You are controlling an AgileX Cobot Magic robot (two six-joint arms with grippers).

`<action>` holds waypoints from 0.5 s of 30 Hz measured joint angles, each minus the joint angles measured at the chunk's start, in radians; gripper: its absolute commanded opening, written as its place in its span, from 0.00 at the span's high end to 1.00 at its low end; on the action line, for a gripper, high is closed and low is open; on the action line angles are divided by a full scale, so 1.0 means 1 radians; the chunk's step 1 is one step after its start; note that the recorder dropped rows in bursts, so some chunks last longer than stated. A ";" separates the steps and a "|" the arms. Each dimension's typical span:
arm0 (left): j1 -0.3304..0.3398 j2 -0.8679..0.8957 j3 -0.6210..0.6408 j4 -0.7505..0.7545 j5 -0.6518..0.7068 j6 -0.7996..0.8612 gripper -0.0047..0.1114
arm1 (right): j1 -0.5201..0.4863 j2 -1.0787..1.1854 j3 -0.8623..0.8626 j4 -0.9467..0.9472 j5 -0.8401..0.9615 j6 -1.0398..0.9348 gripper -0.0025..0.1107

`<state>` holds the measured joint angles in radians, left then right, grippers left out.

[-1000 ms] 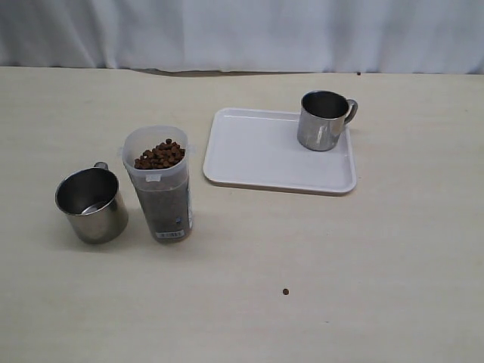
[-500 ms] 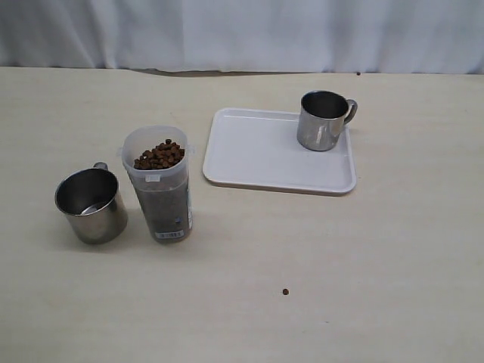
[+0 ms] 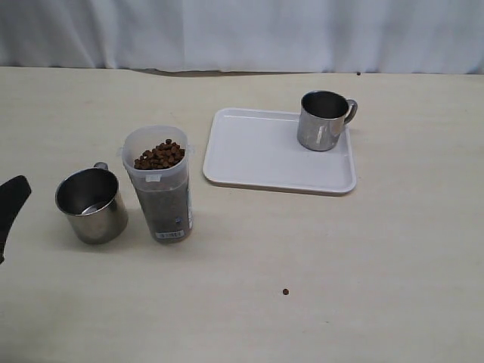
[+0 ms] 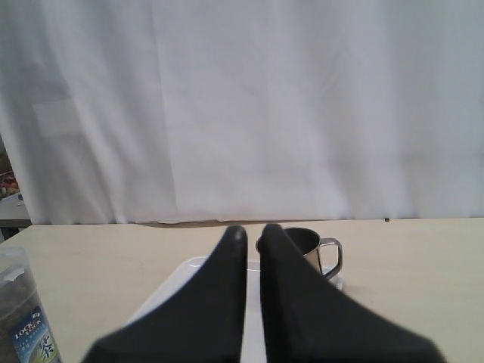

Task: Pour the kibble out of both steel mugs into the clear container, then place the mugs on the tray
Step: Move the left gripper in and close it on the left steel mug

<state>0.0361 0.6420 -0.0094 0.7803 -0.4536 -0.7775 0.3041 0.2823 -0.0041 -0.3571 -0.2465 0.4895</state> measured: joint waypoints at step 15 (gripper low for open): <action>0.000 0.411 -0.024 0.137 -0.006 -0.072 0.44 | 0.000 0.000 0.000 0.000 0.000 0.000 0.93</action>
<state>0.0361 1.0529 -0.0335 0.9171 -0.4598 -0.8493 0.3041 0.2823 -0.0041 -0.3571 -0.2465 0.4895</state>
